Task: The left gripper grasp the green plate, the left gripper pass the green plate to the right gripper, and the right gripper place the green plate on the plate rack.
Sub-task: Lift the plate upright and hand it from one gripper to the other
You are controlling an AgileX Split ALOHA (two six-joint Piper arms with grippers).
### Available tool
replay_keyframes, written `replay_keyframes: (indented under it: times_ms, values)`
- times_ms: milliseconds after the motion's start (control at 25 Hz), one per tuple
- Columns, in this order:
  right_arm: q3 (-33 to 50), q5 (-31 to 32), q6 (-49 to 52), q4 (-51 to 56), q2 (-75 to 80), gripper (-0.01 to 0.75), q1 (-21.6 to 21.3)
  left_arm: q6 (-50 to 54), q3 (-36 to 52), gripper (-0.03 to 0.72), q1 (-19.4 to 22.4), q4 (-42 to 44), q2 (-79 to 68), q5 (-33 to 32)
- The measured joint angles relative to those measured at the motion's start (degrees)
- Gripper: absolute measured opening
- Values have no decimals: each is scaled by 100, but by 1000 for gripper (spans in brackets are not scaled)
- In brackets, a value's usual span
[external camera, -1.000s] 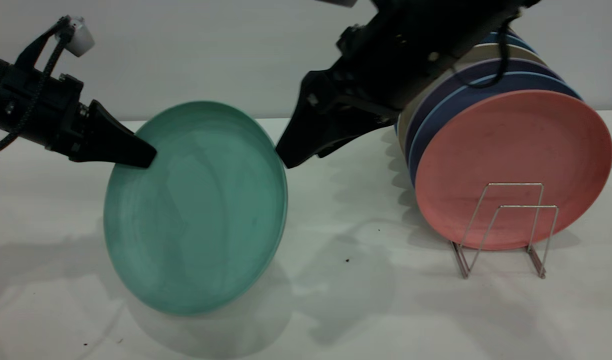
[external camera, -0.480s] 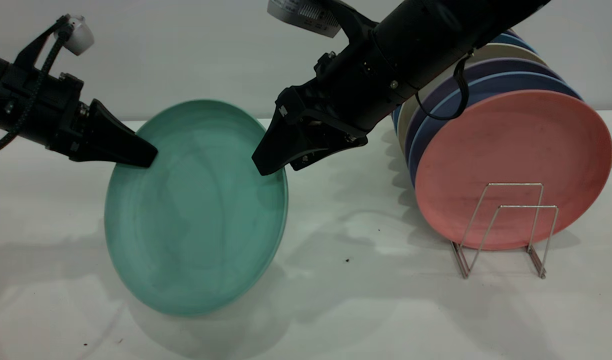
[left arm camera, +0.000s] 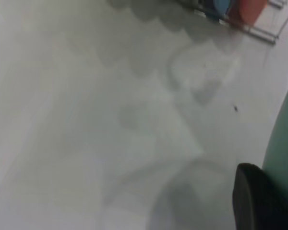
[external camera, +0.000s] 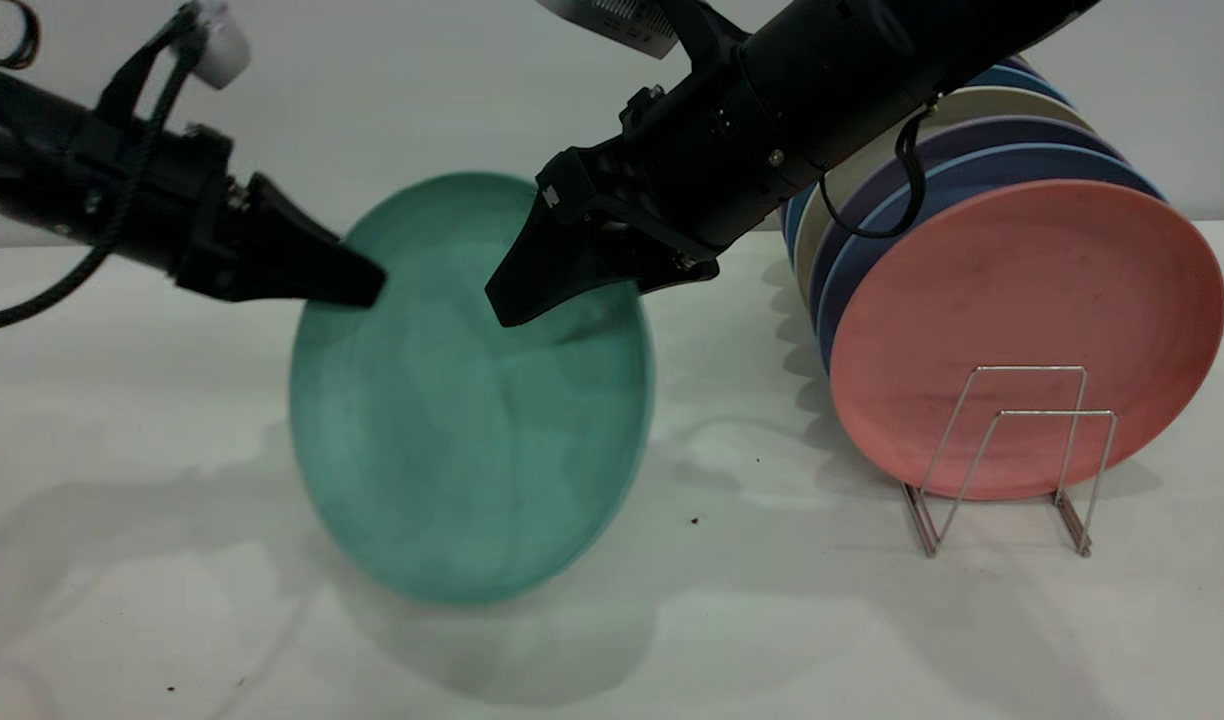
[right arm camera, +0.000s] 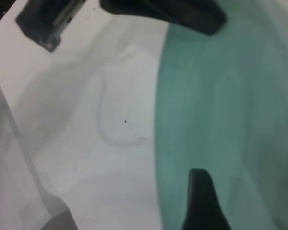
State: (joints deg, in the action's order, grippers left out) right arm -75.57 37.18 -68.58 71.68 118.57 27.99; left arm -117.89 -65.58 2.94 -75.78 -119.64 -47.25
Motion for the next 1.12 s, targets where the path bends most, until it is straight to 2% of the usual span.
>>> replay_keyframes:
  times_ms: [160,320,360,560,680,800,1000,1120]
  values:
    - [0,-18,0,0,0,426,0,-93,0,23,1,-229,0,2]
    - [0,-138,22,-103,0,215,-7,-105,2,23,1,-226,0,-64]
    - [0,-197,48,-155,6,188,-19,-109,2,23,8,-221,0,-84]
    - [0,-223,54,-216,12,185,-27,-46,2,27,8,-221,0,-103]
    - [0,-223,54,-220,12,182,-27,279,2,66,8,-238,0,-122]
    - [0,-203,54,-220,12,168,-27,808,2,194,8,-250,0,-191]
    - [0,-185,49,-262,12,138,-27,1563,2,545,8,-267,0,-191]
    - [0,-164,44,-281,12,128,-27,1804,2,689,8,-267,11,-199]
